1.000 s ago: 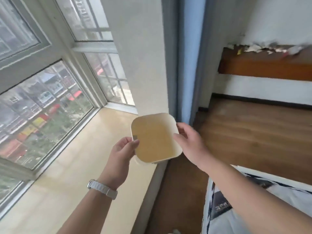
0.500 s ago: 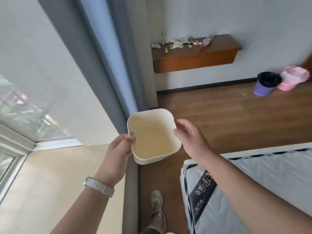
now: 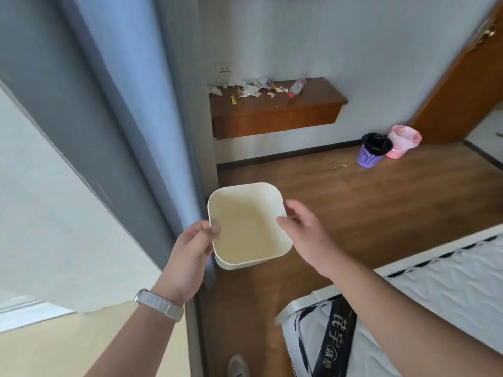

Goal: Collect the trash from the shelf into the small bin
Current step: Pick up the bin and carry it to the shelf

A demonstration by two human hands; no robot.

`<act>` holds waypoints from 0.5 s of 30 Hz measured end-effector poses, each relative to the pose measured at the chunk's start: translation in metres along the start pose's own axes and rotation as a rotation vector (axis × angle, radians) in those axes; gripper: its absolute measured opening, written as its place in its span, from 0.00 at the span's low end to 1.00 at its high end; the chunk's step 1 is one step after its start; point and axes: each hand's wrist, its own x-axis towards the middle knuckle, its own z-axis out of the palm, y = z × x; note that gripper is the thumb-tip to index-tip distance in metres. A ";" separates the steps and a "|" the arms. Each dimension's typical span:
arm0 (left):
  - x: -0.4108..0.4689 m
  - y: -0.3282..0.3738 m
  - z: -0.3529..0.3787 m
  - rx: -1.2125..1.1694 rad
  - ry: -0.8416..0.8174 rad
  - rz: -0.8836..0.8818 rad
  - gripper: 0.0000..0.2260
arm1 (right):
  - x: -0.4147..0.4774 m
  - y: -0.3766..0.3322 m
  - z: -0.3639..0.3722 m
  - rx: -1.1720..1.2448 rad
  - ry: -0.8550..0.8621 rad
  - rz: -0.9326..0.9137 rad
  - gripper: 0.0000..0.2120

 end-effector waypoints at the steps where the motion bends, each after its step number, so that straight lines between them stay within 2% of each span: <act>1: 0.009 0.004 -0.004 0.001 -0.005 -0.003 0.27 | 0.007 -0.003 0.004 0.005 0.007 -0.006 0.25; 3: 0.023 0.008 -0.010 0.010 -0.016 -0.006 0.24 | 0.019 -0.009 0.009 0.023 0.019 -0.013 0.14; 7: 0.049 0.015 -0.021 0.007 -0.021 0.002 0.20 | 0.041 -0.020 0.017 0.033 0.045 -0.015 0.14; 11: 0.077 0.020 -0.023 -0.049 -0.065 -0.024 0.27 | 0.057 -0.024 0.018 0.046 0.067 -0.006 0.18; 15: 0.102 0.022 -0.019 -0.070 -0.073 -0.057 0.34 | 0.079 -0.027 0.014 0.086 0.069 0.002 0.13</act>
